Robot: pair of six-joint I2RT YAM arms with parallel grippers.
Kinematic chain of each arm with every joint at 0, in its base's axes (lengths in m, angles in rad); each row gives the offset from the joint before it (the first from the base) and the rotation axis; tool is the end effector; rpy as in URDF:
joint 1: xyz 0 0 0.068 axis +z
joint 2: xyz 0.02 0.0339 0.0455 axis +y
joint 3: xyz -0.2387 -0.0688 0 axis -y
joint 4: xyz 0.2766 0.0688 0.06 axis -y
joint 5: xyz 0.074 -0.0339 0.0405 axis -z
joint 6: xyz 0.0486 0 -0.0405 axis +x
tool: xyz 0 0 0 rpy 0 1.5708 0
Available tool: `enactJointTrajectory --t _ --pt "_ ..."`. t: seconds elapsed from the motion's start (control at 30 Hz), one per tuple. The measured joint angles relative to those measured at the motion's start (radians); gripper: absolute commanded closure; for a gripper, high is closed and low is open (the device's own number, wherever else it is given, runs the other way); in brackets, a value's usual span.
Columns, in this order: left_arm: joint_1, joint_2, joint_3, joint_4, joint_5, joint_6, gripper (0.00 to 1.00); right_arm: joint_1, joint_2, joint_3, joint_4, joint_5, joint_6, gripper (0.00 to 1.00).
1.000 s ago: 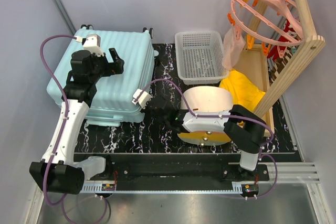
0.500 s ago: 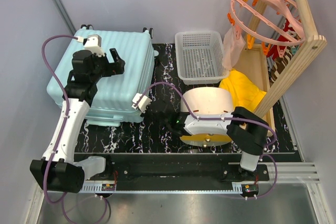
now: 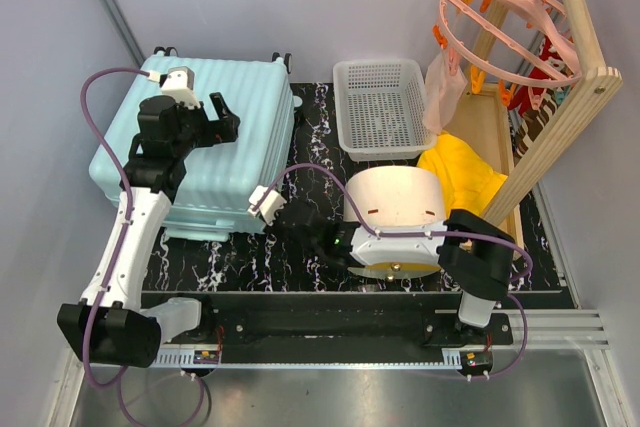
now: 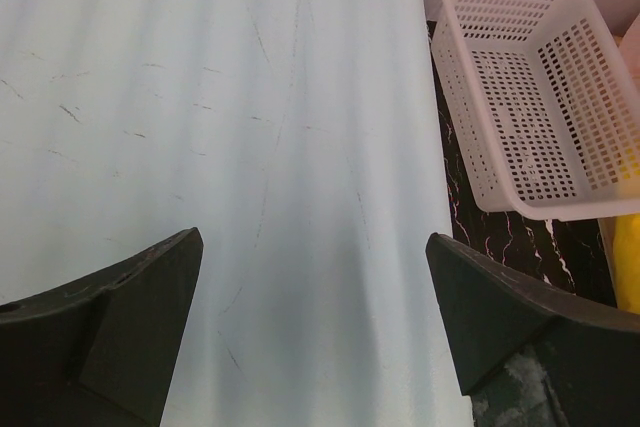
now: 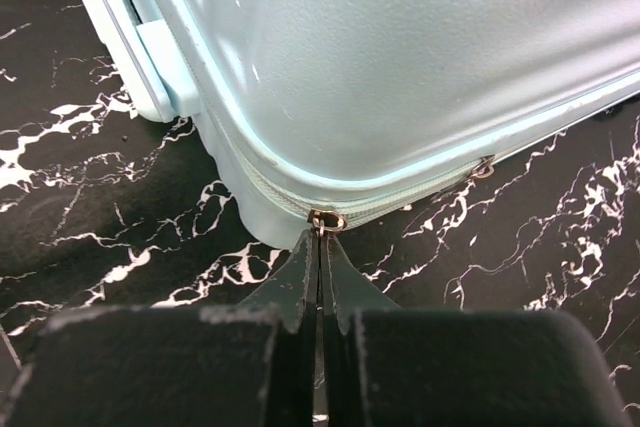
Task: Open, take out, and arrange the luggage
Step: Unzip the luggage at the center of the board.
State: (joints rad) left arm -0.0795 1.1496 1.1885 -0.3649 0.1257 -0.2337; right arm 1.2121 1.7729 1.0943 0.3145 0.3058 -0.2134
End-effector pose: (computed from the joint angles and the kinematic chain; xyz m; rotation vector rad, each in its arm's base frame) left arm 0.3108 -0.0309 0.3629 -0.0610 1.9069 -0.3318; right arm 0.1658 0.4006 0.1776 -1.1038 1.5896 0.3746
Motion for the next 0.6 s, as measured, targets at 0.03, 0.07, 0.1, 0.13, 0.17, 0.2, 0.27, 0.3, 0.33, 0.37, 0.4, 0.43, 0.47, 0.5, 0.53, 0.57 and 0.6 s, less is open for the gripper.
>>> enactJointTrajectory --t 0.03,0.07,0.1,0.13,0.17,0.2,0.27,0.3,0.33,0.37,0.4,0.43,0.47,0.5,0.53,0.57,0.6 --pt "0.0 0.0 0.0 0.0 0.002 -0.002 0.01 0.004 0.0 0.004 -0.005 0.004 0.01 1.0" --pt "0.0 0.0 0.0 0.0 0.002 -0.002 0.01 0.008 0.0 0.011 -0.015 0.009 0.02 1.0" --pt "0.0 0.0 0.0 0.0 0.002 -0.003 0.01 0.012 0.002 0.019 -0.026 0.017 0.032 1.0" --pt "0.0 0.0 -0.001 0.0 0.002 -0.003 0.01 0.015 0.005 0.025 -0.034 0.021 0.04 1.0" --pt "0.0 0.0 -0.002 0.001 0.003 -0.003 0.01 0.019 0.01 0.034 -0.042 0.026 0.051 1.0" --pt "0.0 0.0 -0.004 0.002 0.003 -0.003 0.01 0.026 0.017 0.047 -0.055 0.029 0.062 1.0" --pt "0.0 0.001 -0.005 0.001 0.005 -0.003 0.01 0.038 0.028 0.064 -0.068 0.042 0.078 1.0" --pt "0.0 0.002 -0.005 0.002 0.006 -0.003 0.01 0.044 0.034 0.073 -0.076 0.048 0.086 1.0" --pt "0.0 0.003 -0.005 0.003 0.006 -0.003 0.01 0.048 0.04 0.081 -0.079 0.052 0.093 1.0" --pt "0.0 0.005 -0.005 0.004 0.007 -0.004 0.01 0.053 0.045 0.088 -0.08 0.054 0.101 1.0" --pt "0.0 0.005 -0.005 0.004 0.007 -0.004 0.01 0.056 0.047 0.092 -0.083 0.058 0.106 1.0" --pt "0.0 0.005 -0.005 0.004 0.009 -0.005 0.01 0.058 0.048 0.094 -0.084 0.06 0.113 1.0" --pt "0.0 0.005 -0.005 0.005 0.01 -0.007 0.01 0.06 0.05 0.097 -0.086 0.061 0.118 1.0" --pt "0.0 0.005 -0.005 0.006 0.012 -0.008 0.01 0.061 0.052 0.101 -0.09 0.062 0.124 1.0" --pt "0.0 0.005 -0.005 0.008 0.014 -0.01 0.01 0.063 0.056 0.107 -0.097 0.065 0.129 1.0" --pt "0.0 0.005 -0.005 0.008 0.016 -0.011 0.01 0.065 0.06 0.115 -0.104 0.067 0.134 1.0" --pt "0.0 0.005 -0.005 0.009 0.019 -0.011 0.01 0.068 0.066 0.124 -0.109 0.068 0.139 1.0"
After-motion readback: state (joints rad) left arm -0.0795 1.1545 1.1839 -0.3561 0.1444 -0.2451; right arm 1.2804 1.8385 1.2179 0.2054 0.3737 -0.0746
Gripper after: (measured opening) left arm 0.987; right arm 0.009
